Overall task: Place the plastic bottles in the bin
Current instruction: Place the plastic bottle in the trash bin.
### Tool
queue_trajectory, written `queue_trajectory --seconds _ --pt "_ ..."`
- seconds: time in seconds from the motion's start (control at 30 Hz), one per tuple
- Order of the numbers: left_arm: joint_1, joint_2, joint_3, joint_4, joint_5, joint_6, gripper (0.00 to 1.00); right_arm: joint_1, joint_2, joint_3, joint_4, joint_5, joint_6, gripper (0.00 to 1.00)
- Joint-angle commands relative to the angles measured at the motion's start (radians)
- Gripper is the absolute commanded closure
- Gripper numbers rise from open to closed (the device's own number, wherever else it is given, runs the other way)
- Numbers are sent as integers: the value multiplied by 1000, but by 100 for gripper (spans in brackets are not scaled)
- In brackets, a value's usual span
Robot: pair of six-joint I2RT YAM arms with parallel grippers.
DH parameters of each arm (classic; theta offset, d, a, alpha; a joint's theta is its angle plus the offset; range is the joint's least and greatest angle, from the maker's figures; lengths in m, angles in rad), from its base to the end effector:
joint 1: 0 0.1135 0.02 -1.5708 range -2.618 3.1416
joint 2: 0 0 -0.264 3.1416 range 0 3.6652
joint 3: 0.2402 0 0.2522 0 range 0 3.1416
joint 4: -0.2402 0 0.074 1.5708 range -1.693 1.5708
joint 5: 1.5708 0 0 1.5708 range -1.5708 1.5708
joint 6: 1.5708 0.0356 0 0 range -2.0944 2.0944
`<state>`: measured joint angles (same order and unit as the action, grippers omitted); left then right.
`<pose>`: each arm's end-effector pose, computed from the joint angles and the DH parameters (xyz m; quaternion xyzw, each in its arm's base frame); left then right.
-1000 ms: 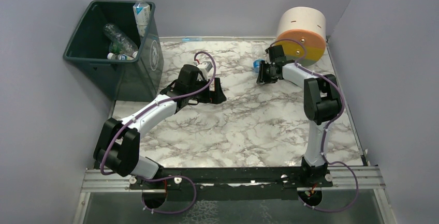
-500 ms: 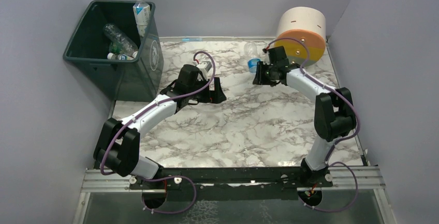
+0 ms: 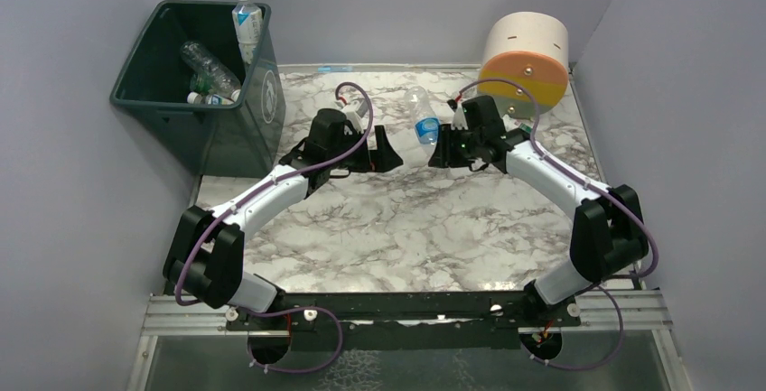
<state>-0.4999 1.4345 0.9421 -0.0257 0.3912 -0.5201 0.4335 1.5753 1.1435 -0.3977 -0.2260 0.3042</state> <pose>0.2754 -0.1659 0.2592 0.0891 0.8491 -0.3872 0.3480 0.3072 0.1510 0.2493 -0.1006 0.9216 0.2278 0.2978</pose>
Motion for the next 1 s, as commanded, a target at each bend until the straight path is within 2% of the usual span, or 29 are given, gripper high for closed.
queue_trajectory --seconds 0.0,0.57,0.97 --pt "-6 -26 -4 63 26 -35 1 20 -65 -44 5 -77 24 67" --pt "-4 -54 -133 333 53 -273 1 86 -141 -127 52 -144 61 67" --pt "38 -77 -177 436 102 -412 1 136 -169 -142 69 -146 97 67"
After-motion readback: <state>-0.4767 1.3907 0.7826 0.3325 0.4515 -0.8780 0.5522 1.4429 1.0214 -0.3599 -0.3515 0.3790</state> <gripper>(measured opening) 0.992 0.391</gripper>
